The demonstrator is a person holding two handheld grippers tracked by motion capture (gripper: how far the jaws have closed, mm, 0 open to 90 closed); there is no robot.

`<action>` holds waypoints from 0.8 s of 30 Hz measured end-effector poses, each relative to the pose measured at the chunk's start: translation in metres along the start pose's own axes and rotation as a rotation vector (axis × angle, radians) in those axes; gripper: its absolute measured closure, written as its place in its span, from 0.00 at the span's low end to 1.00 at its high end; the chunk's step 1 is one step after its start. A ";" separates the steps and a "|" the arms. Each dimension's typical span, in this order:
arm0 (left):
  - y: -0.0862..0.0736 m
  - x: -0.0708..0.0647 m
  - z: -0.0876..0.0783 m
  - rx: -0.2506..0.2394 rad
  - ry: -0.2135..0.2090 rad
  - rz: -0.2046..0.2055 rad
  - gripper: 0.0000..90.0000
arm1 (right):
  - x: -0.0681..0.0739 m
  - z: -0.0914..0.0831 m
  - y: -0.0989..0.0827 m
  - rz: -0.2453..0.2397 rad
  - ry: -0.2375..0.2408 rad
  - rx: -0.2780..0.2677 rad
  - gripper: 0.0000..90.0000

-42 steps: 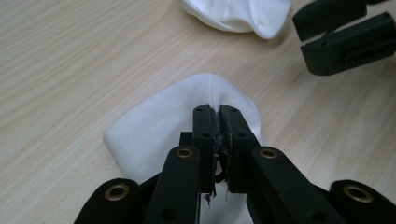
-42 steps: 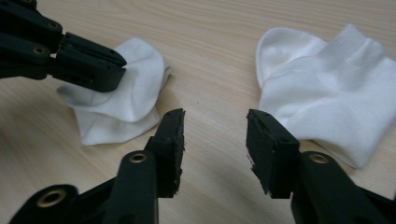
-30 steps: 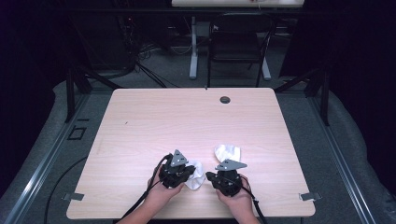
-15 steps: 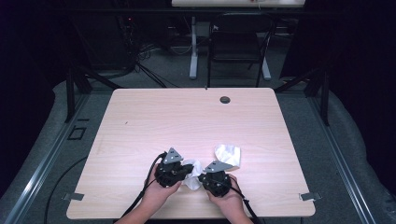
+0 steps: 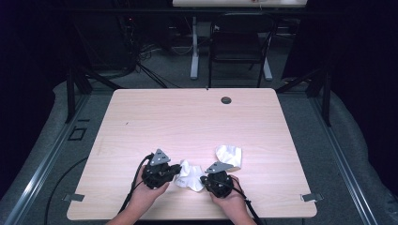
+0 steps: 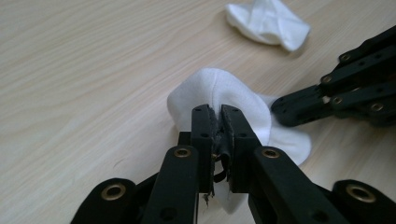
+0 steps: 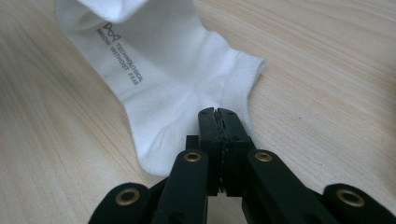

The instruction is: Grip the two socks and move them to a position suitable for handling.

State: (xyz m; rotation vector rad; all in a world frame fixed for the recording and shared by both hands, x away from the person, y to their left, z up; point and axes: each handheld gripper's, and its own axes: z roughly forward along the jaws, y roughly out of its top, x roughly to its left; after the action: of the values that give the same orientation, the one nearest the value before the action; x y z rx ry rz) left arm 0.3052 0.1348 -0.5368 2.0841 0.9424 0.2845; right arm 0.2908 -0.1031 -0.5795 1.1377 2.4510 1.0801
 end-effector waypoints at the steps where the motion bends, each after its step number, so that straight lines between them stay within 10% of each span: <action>1: -0.006 0.005 -0.001 0.015 0.014 0.000 0.93 | 0.000 0.000 0.000 0.000 -0.001 0.000 1.00; 15: -0.024 0.032 -0.020 -0.008 0.073 -0.059 0.87 | 0.000 -0.002 -0.001 -0.012 0.003 0.003 0.99; 19: -0.012 0.031 -0.036 -0.091 0.076 -0.036 0.85 | 0.000 -0.002 -0.001 -0.016 0.003 0.005 0.99; 24: -0.013 0.029 -0.027 -0.058 0.051 -0.004 0.81 | 0.000 -0.002 -0.001 -0.021 0.003 0.008 0.99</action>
State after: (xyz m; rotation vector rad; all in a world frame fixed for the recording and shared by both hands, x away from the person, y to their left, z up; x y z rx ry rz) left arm 0.3056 0.1767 -0.5323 2.0303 0.9579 0.3598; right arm 0.2897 -0.1046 -0.5787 1.1112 2.4666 1.0680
